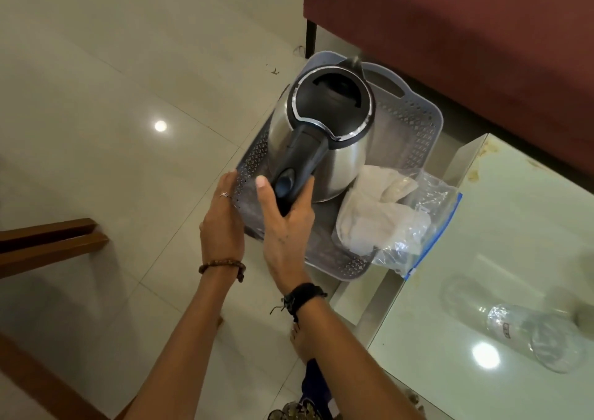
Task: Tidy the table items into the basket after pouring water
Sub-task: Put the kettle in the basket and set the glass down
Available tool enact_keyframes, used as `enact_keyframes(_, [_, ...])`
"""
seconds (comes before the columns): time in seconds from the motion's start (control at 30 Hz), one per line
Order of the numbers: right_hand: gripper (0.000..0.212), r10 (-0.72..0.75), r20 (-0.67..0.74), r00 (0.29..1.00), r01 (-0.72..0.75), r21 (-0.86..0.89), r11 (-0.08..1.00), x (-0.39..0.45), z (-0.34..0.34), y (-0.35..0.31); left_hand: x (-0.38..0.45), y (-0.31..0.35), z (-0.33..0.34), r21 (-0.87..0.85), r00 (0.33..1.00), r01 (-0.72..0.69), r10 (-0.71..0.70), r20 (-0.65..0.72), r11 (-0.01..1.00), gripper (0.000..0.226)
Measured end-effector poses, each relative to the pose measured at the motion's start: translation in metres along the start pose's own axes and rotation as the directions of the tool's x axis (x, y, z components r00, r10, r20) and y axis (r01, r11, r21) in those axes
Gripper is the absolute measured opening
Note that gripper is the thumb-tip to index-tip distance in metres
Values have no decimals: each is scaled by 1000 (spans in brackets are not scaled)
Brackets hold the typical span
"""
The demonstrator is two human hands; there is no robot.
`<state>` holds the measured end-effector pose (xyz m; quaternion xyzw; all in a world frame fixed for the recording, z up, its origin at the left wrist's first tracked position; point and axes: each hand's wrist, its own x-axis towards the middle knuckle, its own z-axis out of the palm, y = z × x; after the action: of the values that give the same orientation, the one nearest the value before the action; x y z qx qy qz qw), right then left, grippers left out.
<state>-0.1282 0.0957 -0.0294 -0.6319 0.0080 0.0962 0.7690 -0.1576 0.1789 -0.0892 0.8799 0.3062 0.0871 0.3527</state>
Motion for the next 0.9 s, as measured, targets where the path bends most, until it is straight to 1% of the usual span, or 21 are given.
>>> enact_keyframes(0.07, [29,59,92,994,-53,-64,997,-2,-14,-4,-12,2,2,-36,999,39,-40,-20,999,45])
enact_keyframes(0.13, [33,88,124,988,-71,-138,988,-9,-35,-5,-35,9,8,-10,996,60,-61,-67,998,53])
enact_keyframes(0.17, [35,97,121,988,-76,-165,983,-14,-48,-6,-51,14,12,-10,993,55,-56,-104,998,56])
enact_keyframes(0.23, [37,110,100,989,-88,-206,975,-28,-79,-7,-88,28,20,-69,984,12,-24,-176,998,54])
enact_keyframes(0.3, [34,115,45,992,-101,-243,965,-44,-120,-11,-127,48,34,-118,983,-64,42,-176,991,51])
enact_keyframes(0.33, [34,111,16,994,-102,-267,958,-52,-143,-14,-146,60,43,-117,987,-95,79,-136,989,51])
enact_keyframes(0.4, [36,97,-24,995,-100,-347,932,-70,-191,-23,-180,82,61,-108,987,-158,159,4,982,52])
enact_keyframes(0.47, [43,80,-59,995,-98,-436,895,-91,-247,-33,-210,106,85,-149,949,-231,256,182,962,52])
enact_keyframes(0.53, [47,57,-101,993,-101,-517,850,-111,-302,-45,-233,127,108,-209,877,-250,313,366,945,54])
enact_keyframes(0.6, [51,33,-144,989,-112,-584,804,-131,-359,-58,-251,149,137,-243,785,-290,375,493,926,57])
enact_keyframes(0.7, [55,23,-199,980,-146,-633,760,-155,-434,-67,-270,173,178,-277,666,-337,435,606,900,66])
enact_keyframes(0.77, [58,51,-232,971,-191,-631,752,-163,-474,-65,-278,188,204,-297,622,-324,438,648,898,72])
enact_keyframes(0.8, [58,77,-231,970,-208,-625,753,-164,-490,-61,-280,193,215,-308,621,-306,434,653,901,76])
enact_keyframes(0.83, [59,116,-218,969,-229,-614,755,-163,-503,-55,-281,198,226,-319,635,-289,430,641,903,81])
enact_keyframes(0.9, [62,219,-166,961,-275,-591,758,-156,-517,-40,-281,201,242,-329,694,-214,380,612,920,91])
